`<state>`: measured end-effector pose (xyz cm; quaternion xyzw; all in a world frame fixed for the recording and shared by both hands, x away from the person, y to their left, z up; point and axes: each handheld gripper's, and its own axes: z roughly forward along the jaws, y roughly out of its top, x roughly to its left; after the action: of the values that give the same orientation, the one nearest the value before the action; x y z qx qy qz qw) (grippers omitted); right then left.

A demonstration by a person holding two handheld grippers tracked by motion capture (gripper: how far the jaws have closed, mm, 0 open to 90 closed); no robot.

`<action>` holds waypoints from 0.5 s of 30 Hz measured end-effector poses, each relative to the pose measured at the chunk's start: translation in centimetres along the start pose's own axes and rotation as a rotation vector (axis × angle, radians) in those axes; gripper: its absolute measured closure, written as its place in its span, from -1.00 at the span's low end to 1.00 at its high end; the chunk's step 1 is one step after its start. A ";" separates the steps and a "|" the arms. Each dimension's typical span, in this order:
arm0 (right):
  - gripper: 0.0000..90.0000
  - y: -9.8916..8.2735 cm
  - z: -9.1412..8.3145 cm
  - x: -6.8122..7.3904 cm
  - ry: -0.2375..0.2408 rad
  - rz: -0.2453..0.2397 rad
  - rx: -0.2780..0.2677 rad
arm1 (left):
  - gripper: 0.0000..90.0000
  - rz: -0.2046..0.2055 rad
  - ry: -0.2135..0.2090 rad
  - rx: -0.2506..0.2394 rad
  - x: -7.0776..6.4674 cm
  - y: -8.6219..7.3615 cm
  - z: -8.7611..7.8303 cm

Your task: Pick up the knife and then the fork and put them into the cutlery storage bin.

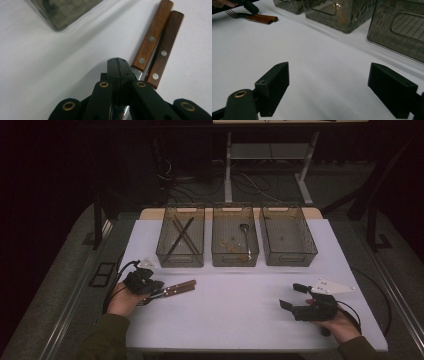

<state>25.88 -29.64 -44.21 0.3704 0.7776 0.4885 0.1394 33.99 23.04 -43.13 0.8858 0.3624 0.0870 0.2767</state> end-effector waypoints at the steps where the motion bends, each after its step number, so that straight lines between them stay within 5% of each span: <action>1: -0.62 0.0 0.0 0.0 0.000 0.000 0.000 | 1.00 -0.004 -0.002 -0.009 -0.1 -0.1 0.0; 15: -0.62 0.0 -0.1 0.1 0.002 0.000 -0.002 | 0.99 0.003 -0.050 0.005 -1.5 -0.6 -0.3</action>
<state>25.80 -29.62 -44.12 0.3698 0.7771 0.4898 0.1392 32.44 22.55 -43.15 0.8890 0.3541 0.0642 0.2832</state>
